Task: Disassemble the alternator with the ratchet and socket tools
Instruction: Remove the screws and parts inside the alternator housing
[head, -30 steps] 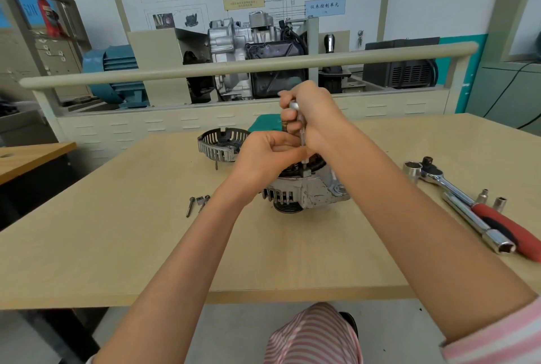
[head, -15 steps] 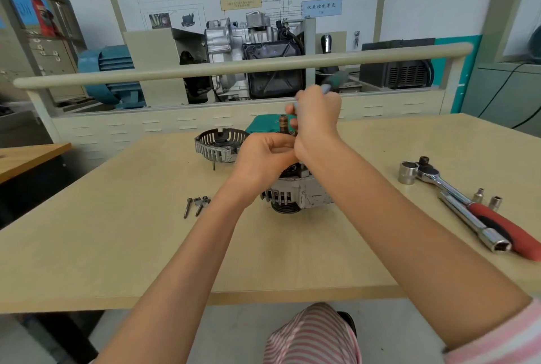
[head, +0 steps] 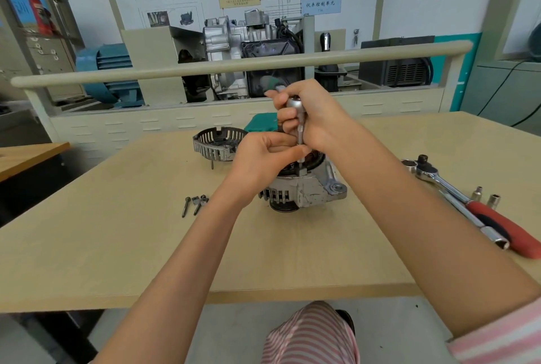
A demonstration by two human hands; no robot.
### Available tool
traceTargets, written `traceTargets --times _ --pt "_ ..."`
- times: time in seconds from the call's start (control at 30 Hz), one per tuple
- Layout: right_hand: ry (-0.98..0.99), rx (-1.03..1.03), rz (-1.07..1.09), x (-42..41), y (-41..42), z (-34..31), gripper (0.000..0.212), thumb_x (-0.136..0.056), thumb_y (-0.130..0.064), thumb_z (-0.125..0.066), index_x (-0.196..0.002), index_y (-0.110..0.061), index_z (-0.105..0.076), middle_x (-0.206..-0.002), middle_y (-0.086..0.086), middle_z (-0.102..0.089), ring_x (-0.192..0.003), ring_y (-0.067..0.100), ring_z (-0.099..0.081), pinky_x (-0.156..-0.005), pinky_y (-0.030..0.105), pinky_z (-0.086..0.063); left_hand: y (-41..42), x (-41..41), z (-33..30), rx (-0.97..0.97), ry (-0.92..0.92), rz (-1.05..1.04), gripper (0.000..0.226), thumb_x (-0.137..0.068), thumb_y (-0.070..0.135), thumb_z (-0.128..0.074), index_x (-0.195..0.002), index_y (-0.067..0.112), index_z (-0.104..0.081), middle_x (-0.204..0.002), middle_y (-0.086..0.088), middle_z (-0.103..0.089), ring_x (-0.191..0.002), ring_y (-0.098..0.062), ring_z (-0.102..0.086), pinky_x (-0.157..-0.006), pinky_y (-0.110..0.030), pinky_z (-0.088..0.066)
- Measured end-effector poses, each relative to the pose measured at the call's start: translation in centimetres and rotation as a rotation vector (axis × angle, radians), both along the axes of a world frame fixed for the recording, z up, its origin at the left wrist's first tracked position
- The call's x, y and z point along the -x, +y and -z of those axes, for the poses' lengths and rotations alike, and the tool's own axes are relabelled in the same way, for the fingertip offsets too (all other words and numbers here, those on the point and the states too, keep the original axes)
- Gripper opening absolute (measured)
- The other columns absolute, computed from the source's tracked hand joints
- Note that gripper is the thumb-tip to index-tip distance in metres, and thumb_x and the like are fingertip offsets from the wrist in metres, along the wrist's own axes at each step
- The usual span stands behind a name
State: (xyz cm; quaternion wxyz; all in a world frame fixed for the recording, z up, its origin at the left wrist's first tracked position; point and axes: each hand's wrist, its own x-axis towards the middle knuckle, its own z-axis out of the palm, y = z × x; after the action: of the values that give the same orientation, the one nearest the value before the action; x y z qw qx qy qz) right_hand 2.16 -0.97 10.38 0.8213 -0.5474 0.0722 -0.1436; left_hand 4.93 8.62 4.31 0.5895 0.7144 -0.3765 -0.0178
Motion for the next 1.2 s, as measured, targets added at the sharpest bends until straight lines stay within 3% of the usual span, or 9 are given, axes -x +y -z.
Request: traceTargets --times 0.1,0.17,0.4,0.5,0.67,0.8,0.97,1.07,1.2 --pt "-0.144 -0.057 0.474 -0.7 1.6 1.0 0.014 -0.096 -0.007 -0.03 -0.09 -0.007 -0.042 -0.061 0.003 -0.041 -0.043 0.01 -0.035 -0.032 0.015 -0.024 -0.1 0.0 0.2 -0.002 -0.016 -0.018 0.016 -0.082 0.001 -0.066 -0.09 0.012 -0.073 -0.083 -0.002 -0.072 -0.072 0.0 -0.066 -0.07 -0.01 -0.05" --pt "-0.2 -0.104 0.546 -0.9 2.0 1.2 0.01 -0.096 -0.006 -0.029 -0.095 -0.008 -0.038 -0.062 0.003 -0.042 -0.045 0.012 -0.037 -0.032 0.014 -0.026 -0.1 0.0 0.2 -0.016 -0.024 -0.019 0.017 -0.082 -0.001 -0.064 -0.095 0.007 -0.072 -0.083 -0.004 -0.072 -0.069 0.002 -0.065 -0.066 -0.008 -0.048" --pt "0.072 0.113 -0.219 -0.1 -0.9 -0.5 0.022 -0.093 -0.008 -0.035 -0.102 -0.003 -0.055 -0.049 -0.01 -0.042 -0.031 0.002 -0.03 -0.033 0.013 -0.019 0.4 0.0 -0.2 -0.04 -0.016 0.049 0.009 -0.083 0.015 -0.069 -0.082 0.023 -0.073 -0.07 0.015 -0.071 -0.072 0.007 -0.065 -0.064 -0.002 -0.043" --pt "0.082 0.137 -0.317 0.1 -1.1 -0.6 0.025 -0.094 -0.011 -0.038 -0.109 0.0 -0.055 -0.049 -0.011 -0.041 -0.032 0.002 -0.029 -0.034 0.013 -0.019 0.4 0.0 -0.2 -0.024 -0.012 0.055 0.011 -0.083 0.014 -0.07 -0.08 0.024 -0.072 -0.069 0.017 -0.071 -0.071 0.008 -0.064 -0.063 -0.002 -0.042" --pt "-0.035 -0.008 0.209 -0.3 0.4 0.4 0.015 -0.09 -0.003 -0.032 -0.087 -0.011 -0.045 -0.055 -0.003 -0.042 -0.032 0.005 -0.035 -0.031 0.014 -0.021 -0.1 -0.2 0.1 -0.02 -0.025 0.003 0.011 -0.082 0.01 -0.07 -0.09 0.017 -0.073 -0.083 0.003 -0.073 -0.08 -0.002 -0.068 -0.076 -0.01 -0.049" --pt "-0.191 -0.075 0.554 -1.0 1.7 1.3 0.014 -0.094 -0.003 -0.026 -0.1 -0.01 -0.036 -0.066 0.005 -0.04 -0.045 0.013 -0.039 -0.032 0.013 -0.025 -0.1 -0.2 0.2 -0.041 -0.055 -0.022 0.015 -0.083 0.002 -0.064 -0.094 0.008 -0.073 -0.083 -0.005 -0.073 -0.069 0.003 -0.065 -0.065 -0.008 -0.047" --pt "0.053 0.109 0.047 -0.4 -0.2 -0.1 0.021 -0.088 -0.003 -0.032 -0.086 -0.017 -0.048 -0.057 -0.003 -0.04 -0.03 0.003 -0.03 -0.032 0.015 -0.02 0.2 -0.1 -0.1 -0.054 -0.022 0.037 0.008 -0.084 0.013 -0.068 -0.089 0.016 -0.073 -0.083 0.003 -0.073 -0.079 -0.001 -0.067 -0.07 -0.004 -0.045" --pt "0.071 0.165 -0.267 0.0 -1.1 -0.5 0.022 -0.094 -0.011 -0.036 -0.102 -0.005 -0.055 -0.051 -0.01 -0.042 -0.032 0.003 -0.027 -0.035 0.014 -0.017 0.4 -0.1 -0.1 -0.044 -0.028 0.043 0.005 -0.084 0.016 -0.068 -0.085 0.016 -0.074 -0.084 -0.005 -0.074 -0.076 -0.005 -0.064 -0.07 -0.008 -0.046" --pt "0.045 0.102 -0.078 -0.2 -0.3 -0.1 0.018 -0.092 -0.008 -0.035 -0.097 -0.005 -0.052 -0.051 -0.008 -0.044 -0.032 0.003 -0.027 -0.032 0.014 -0.02 0.1 -0.2 0.1 -0.03 -0.022 0.023 0.01 -0.084 0.014 -0.068 -0.09 0.019 -0.073 -0.087 0.002 -0.074 -0.087 -0.007 -0.068 -0.08 -0.013 -0.05"
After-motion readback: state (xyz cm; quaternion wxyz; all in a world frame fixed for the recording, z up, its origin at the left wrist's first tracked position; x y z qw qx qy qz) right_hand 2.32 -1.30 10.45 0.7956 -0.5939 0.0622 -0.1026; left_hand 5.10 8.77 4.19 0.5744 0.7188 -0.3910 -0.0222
